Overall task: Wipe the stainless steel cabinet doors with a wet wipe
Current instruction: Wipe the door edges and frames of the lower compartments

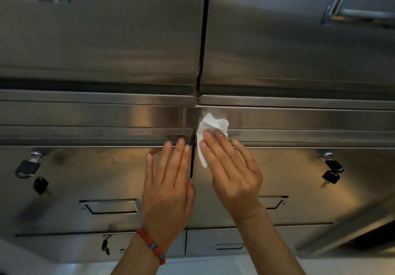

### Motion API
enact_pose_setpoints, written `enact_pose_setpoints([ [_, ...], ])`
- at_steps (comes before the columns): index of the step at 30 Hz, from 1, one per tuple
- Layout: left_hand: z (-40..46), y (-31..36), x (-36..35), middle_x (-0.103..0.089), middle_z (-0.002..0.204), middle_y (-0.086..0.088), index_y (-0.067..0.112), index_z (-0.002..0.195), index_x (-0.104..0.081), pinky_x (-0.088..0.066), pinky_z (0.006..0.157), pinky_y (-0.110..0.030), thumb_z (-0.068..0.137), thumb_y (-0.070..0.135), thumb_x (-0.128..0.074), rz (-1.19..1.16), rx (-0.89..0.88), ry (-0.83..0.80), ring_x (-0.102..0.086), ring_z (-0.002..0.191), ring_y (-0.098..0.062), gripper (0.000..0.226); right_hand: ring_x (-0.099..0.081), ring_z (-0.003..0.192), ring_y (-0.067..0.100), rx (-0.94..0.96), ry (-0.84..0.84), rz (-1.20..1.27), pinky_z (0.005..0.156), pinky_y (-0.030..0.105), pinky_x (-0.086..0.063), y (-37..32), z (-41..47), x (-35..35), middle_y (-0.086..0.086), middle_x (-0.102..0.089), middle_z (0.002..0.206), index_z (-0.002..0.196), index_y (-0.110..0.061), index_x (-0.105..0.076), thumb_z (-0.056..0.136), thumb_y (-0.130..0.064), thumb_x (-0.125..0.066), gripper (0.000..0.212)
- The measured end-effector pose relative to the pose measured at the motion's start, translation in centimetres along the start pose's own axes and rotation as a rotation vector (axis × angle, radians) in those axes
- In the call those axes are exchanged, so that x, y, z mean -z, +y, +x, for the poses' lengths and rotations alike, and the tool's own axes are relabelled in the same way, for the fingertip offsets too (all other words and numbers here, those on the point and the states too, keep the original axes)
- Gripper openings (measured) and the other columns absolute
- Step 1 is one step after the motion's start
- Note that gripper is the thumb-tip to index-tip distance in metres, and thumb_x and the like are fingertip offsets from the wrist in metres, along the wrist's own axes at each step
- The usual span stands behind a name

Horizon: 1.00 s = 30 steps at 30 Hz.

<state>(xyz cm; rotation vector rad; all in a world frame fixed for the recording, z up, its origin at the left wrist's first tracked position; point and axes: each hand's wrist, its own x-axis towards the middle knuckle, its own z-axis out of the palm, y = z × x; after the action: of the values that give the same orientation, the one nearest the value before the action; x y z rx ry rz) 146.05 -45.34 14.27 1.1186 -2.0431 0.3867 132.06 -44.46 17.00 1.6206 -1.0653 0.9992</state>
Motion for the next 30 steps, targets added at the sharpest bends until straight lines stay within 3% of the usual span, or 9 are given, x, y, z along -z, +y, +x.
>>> enact_pose_setpoints([
  [8, 0.0, -0.1, -0.1, -0.033, 0.146, -0.012, 0.005, 0.139, -0.032, -0.025, 0.107, -0.055, 0.088, 0.021, -0.037, 0.011, -0.004, 0.006, -0.025, 0.137, -0.028, 0.053, -0.057, 0.118, 0.017, 0.285, -0.118, 0.033, 0.093, 0.032, -0.050, 3.7, 1.2, 1.4, 0.007, -0.061, 0.124, 0.114, -0.008, -0.068, 0.088, -0.006, -0.060, 0.027],
  [15, 0.0, 0.1, -0.1, -0.032, 0.146, -0.012, 0.004, 0.139, -0.031, -0.026, 0.106, -0.056, 0.088, 0.020, -0.038, 0.016, -0.003, 0.016, -0.026, 0.137, -0.028, 0.054, -0.056, 0.118, 0.016, 0.375, -0.168, 0.053, 0.094, 0.033, -0.048, 5.2, 1.7, 2.1, 0.007, -0.061, 0.124, 0.115, -0.010, -0.067, 0.089, -0.009, -0.061, 0.027],
  [19, 0.0, 0.2, -0.1, -0.031, 0.146, -0.012, 0.003, 0.139, -0.031, -0.025, 0.107, -0.055, 0.087, 0.020, -0.039, 0.019, 0.005, 0.019, -0.026, 0.137, -0.028, 0.055, -0.056, 0.118, 0.017, 0.293, -0.159, 0.048, 0.094, 0.032, -0.049, 4.4, 1.2, 2.0, 0.008, -0.061, 0.124, 0.113, -0.008, -0.069, 0.085, -0.006, -0.065, 0.028],
  [30, -0.1, 0.2, -0.3, -0.032, 0.146, -0.015, 0.003, 0.139, -0.030, -0.026, 0.106, -0.056, 0.090, 0.022, -0.038, 0.012, 0.002, 0.019, -0.025, 0.137, -0.029, 0.053, -0.057, 0.117, 0.022, -0.046, -0.041, 0.108, 0.093, 0.034, -0.051, 0.2, 0.3, 0.5, 0.013, -0.061, 0.121, 0.113, -0.001, -0.066, 0.092, 0.003, -0.051, 0.026],
])
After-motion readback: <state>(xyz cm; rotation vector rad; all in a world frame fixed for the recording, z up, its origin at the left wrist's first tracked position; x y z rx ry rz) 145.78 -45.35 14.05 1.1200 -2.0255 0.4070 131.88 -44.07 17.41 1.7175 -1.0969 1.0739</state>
